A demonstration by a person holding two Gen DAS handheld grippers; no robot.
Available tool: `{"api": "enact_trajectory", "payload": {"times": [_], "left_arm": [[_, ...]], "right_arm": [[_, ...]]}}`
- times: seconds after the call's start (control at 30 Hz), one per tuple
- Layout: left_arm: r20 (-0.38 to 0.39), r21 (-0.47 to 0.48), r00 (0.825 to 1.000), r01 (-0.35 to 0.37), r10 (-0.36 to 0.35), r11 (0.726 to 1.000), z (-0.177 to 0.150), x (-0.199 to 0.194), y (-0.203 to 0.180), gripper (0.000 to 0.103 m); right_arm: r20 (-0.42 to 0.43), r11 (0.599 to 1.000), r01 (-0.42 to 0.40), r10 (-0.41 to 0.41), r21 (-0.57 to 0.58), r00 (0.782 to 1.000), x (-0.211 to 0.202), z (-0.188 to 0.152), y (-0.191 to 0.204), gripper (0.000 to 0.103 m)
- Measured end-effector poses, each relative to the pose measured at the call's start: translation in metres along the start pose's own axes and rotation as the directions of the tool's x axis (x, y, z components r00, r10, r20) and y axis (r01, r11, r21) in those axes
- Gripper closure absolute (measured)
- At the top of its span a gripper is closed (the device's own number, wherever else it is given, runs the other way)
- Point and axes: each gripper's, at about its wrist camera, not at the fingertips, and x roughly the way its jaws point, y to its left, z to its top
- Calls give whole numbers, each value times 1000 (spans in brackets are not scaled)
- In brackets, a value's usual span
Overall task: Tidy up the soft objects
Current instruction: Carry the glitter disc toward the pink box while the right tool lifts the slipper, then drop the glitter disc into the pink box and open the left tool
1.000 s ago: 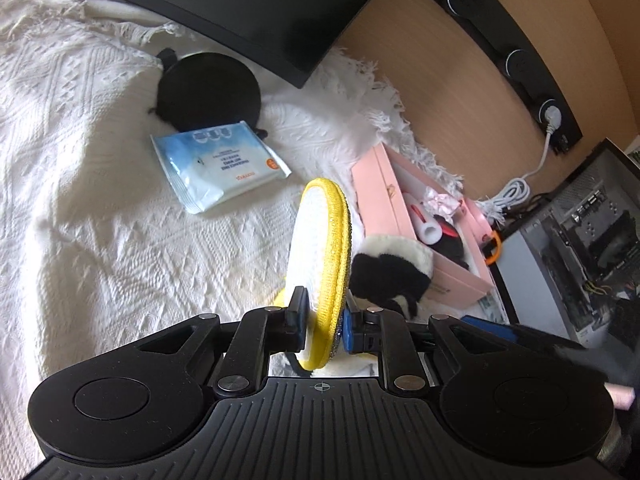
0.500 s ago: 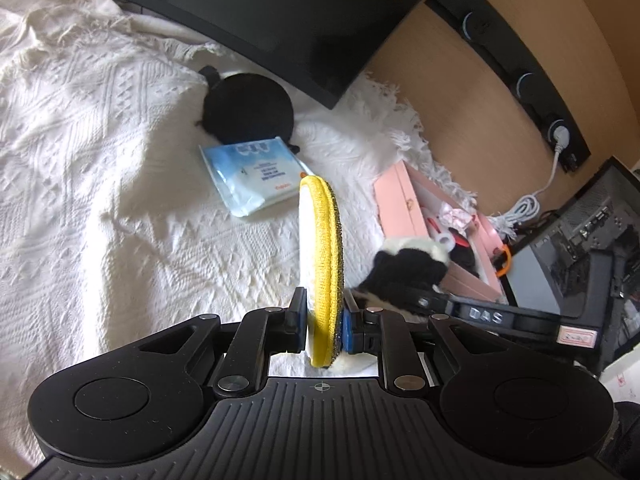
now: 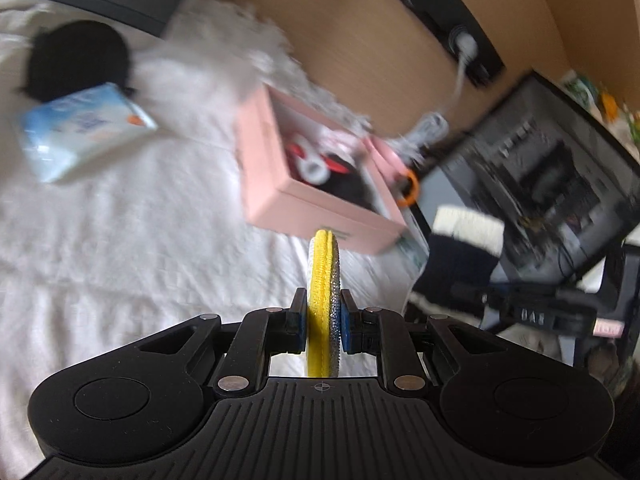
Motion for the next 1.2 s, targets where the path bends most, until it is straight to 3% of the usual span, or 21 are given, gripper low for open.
{"api": "enact_trajectory", "payload": {"times": [0.1,0.13,0.17,0.23,0.3,0.43,0.53,0.63,0.8,0.93,1.0,1.07,1.2], "left_arm": [[-14,4,1000,-3,3,1000,-4,10,-3,85],[-13,-4,1000,-7,7,1000,-4,11,-1,85],[-11,-12,1000,-15,15,1000,-4,10,2,85],[-2,-29,999,-43,43,999,-3,5,7,85],[10,-43,997,-72,73,996,-2,-3,15,85],[40,-92,991,-120,124,989,-2,-22,34,85],[50,-121,988,-141,148,983,-5,-31,42,85],[47,-130,987,-145,152,981,-8,-35,44,85],[18,-99,991,-130,133,987,-12,-35,39,85],[-28,-66,993,-120,118,991,-14,-29,32,85],[-50,-47,993,-111,109,993,-14,-24,28,85],[-72,-28,993,-98,96,995,-12,-19,24,85],[-131,20,991,-33,35,999,-1,-1,10,85]], "right_arm": [[2,1000,8,-8,22,1000,7,6,9,78],[12,997,-49,49,56,999,9,7,15,70],[19,990,-121,120,76,993,11,6,18,50],[42,952,-289,286,98,957,11,3,31,32],[57,923,-382,379,45,924,7,0,43,31],[64,931,-352,359,-99,931,7,-6,51,17],[35,939,-300,310,-167,950,24,-7,50,17],[-65,912,-339,333,-232,941,47,-13,51,17],[-94,875,-221,200,-431,975,75,-28,61,17],[-189,897,-338,293,-286,937,101,-21,41,14],[-197,904,-362,322,-226,926,103,-21,35,23],[-190,913,-356,320,-199,928,93,-24,34,41],[-148,943,-296,275,-152,950,61,-23,36,47]]}}
